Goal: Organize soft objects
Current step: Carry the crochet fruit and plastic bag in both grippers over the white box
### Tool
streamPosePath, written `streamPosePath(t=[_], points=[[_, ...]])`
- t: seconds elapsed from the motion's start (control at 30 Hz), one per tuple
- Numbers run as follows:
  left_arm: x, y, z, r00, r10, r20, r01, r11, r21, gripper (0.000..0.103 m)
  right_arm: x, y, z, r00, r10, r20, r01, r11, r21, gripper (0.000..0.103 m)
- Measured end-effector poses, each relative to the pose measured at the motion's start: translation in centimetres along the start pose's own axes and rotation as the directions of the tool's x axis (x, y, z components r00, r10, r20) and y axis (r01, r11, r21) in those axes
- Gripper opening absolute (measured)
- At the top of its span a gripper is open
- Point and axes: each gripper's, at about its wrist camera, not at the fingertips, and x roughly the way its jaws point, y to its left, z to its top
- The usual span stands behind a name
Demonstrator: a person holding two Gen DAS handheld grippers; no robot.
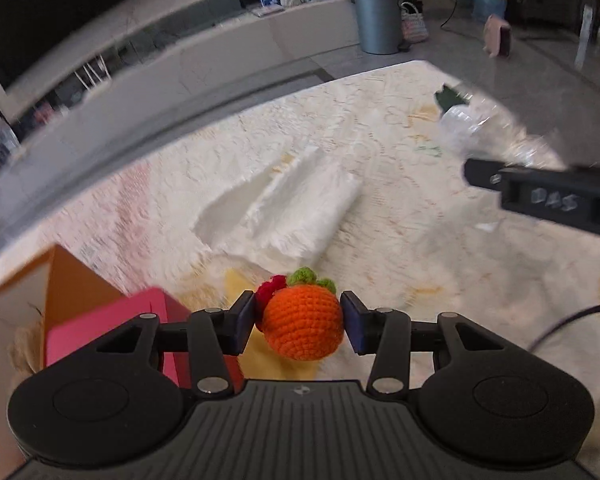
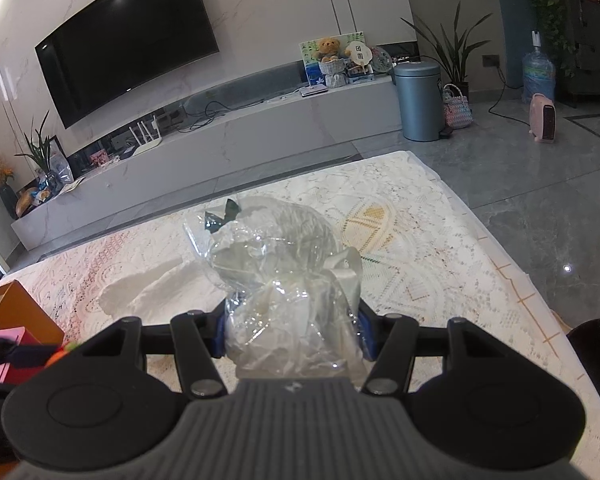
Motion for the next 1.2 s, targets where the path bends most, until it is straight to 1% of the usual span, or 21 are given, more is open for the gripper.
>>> streamPosePath(t=[0.07,0.13,0.17,0.2,0.23,0.3,0.4,0.5,0.57,0.63,0.77,0.8,0.83,0.87,0.9,1.0,1.07,1.13,1.2], points=[[-1.3,0.7,-0.4,0.999,-0.052,0.013,0.052,0.998,-0.025,0.052,-0.1,0.1,-0.1,1.000,0.004,0.000,-0.004,1.000,-0.007,0.057],[-2.8,1.3,-0.8,0.993,-0.106,0.049,0.106,0.994,-0.007,0.052,0.0,0.2,-0.2,1.000,0.021,0.001,-0.021,1.000,0.000,0.057],[-3.3,1.5,-1.0,0.987,-0.151,0.050,0.150,0.988,0.024,0.053,0.3,0.2,-0.4,0.999,0.037,-0.007,-0.037,0.999,0.013,0.057],[-3.9,1.8,-1.1,0.981,-0.184,0.062,0.183,0.983,0.031,0.052,0.7,0.1,-0.5,0.998,0.051,-0.021,-0.050,0.998,0.026,0.057],[-4.5,2.3,-1.4,0.974,-0.206,0.094,0.205,0.978,0.021,0.052,1.0,0.2,-0.7,0.998,0.060,-0.033,-0.059,0.998,0.032,0.057],[-5.5,3.3,-2.0,0.960,-0.236,0.147,0.235,0.972,0.023,0.052,1.6,0.7,-1.1,0.996,0.070,-0.055,-0.069,0.997,0.024,0.057],[-6.3,4.9,-2.4,0.948,-0.263,0.181,0.267,0.964,0.002,0.052,1.6,1.5,-1.3,0.994,0.089,-0.065,-0.089,0.996,0.005,0.057],[-6.8,6.9,-3.2,0.930,-0.295,0.220,0.307,0.952,-0.021,0.053,1.3,2.2,-1.3,0.992,0.105,-0.067,-0.105,0.994,0.002,0.057],[-7.1,7.9,-3.8,0.922,-0.291,0.254,0.304,0.952,-0.015,0.053,1.3,2.8,-1.4,0.991,0.110,-0.078,-0.111,0.994,-0.012,0.057],[-7.3,8.9,-4.2,0.921,-0.275,0.276,0.290,0.957,-0.017,0.052,1.4,3.4,-1.6,0.991,0.103,-0.084,-0.107,0.994,-0.035,0.057],[-7.5,11.3,-4.8,0.910,-0.268,0.316,0.304,0.950,-0.069,0.052,1.3,4.2,-1.7,0.990,0.106,-0.088,-0.112,0.992,-0.064,0.057],[-7.5,12.0,-4.9,0.910,-0.263,0.321,0.303,0.949,-0.084,0.052,1.1,4.3,-1.7,0.990,0.113,-0.084,-0.118,0.991,-0.065,0.057],[-7.5,12.6,-4.9,0.914,-0.253,0.317,0.298,0.949,-0.100,0.053,0.9,4.4,-1.6,0.989,0.123,-0.081,-0.128,0.990,-0.062,0.057],[-7.3,13.3,-4.9,0.922,-0.234,0.308,0.284,0.951,-0.126,0.053,0.7,4.5,-1.5,0.988,0.135,-0.076,-0.140,0.989,-0.055,0.057],[-7.2,14.1,-4.8,0.926,-0.214,0.310,0.273,0.948,-0.163,0.053,0.5,4.6,-1.5,0.986,0.149,-0.073,-0.153,0.987,-0.047,0.057],[-7.2,17.4,-5.3,0.911,-0.204,0.357,0.305,0.918,-0.253,0.052,-0.1,5.0,-1.2,0.982,0.177,-0.069,-0.180,0.983,-0.037,0.057],[-7.5,19.6,-5.9,0.906,-0.193,0.377,0.318,0.898,-0.306,0.053,-0.6,5.4,-0.9,0.985,0.159,-0.068,-0.162,0.986,-0.035,0.057],[-8.0,21.9,-6.6,0.903,-0.163,0.397,0.314,0.881,-0.353,0.052,-1.4,6.1,-0.5,0.991,0.117,-0.063,-0.121,0.991,-0.055,0.057],[-8.4,24.2,-7.4,0.899,-0.133,0.417,0.314,0.859,-0.404,0.052,-2.5,7.1,0.1,0.991,0.126,-0.042,-0.129,0.989,-0.077,0.057]])
